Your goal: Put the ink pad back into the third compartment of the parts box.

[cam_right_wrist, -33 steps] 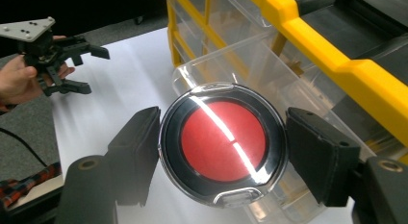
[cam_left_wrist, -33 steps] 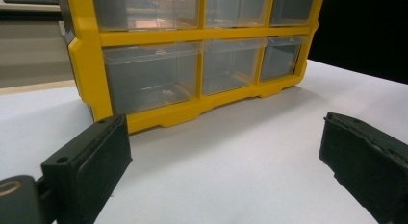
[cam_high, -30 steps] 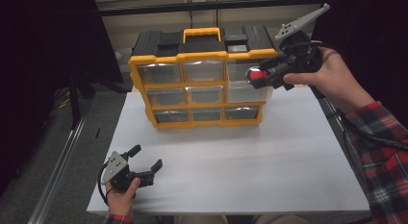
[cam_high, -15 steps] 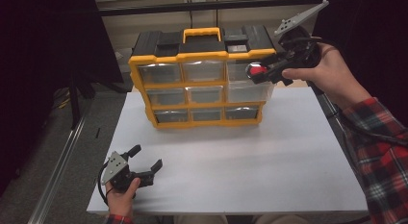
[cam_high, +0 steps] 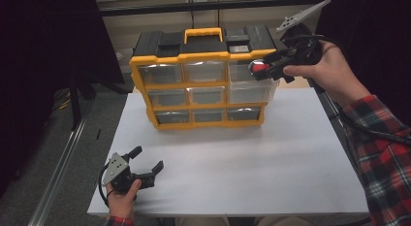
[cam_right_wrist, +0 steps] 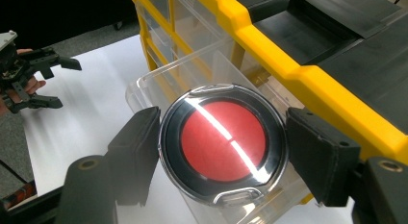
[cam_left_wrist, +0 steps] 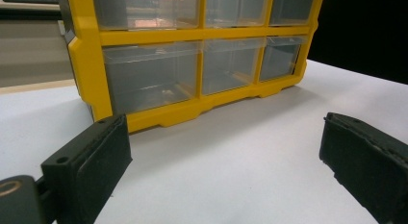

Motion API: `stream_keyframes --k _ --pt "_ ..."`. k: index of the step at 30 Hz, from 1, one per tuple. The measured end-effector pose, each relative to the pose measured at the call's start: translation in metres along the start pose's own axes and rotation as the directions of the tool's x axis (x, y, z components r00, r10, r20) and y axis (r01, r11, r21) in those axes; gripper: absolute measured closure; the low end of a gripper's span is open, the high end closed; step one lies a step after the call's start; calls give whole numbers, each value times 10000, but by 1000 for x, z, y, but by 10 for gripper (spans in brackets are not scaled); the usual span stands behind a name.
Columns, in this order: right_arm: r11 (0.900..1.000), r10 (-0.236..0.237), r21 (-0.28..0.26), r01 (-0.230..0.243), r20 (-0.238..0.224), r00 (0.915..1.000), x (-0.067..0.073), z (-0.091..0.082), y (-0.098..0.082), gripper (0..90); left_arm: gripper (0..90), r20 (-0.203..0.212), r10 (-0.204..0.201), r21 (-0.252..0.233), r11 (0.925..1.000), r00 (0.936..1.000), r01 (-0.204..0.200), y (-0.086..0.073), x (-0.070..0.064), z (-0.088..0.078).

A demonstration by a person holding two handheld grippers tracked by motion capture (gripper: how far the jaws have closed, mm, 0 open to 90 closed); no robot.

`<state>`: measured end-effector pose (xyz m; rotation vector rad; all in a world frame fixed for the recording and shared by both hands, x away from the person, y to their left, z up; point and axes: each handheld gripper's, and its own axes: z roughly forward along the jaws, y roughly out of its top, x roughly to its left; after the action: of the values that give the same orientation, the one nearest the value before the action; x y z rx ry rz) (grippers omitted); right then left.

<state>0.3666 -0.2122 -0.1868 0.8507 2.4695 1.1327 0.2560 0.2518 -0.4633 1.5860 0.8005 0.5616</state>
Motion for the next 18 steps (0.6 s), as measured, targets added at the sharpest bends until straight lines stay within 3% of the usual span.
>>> stream_keyframes --k 18 --pt "9999 -48 124 48 -2 10000 -2 11 4 300 39 -95 66 100 9999 9999 -65 -1 1 -1"
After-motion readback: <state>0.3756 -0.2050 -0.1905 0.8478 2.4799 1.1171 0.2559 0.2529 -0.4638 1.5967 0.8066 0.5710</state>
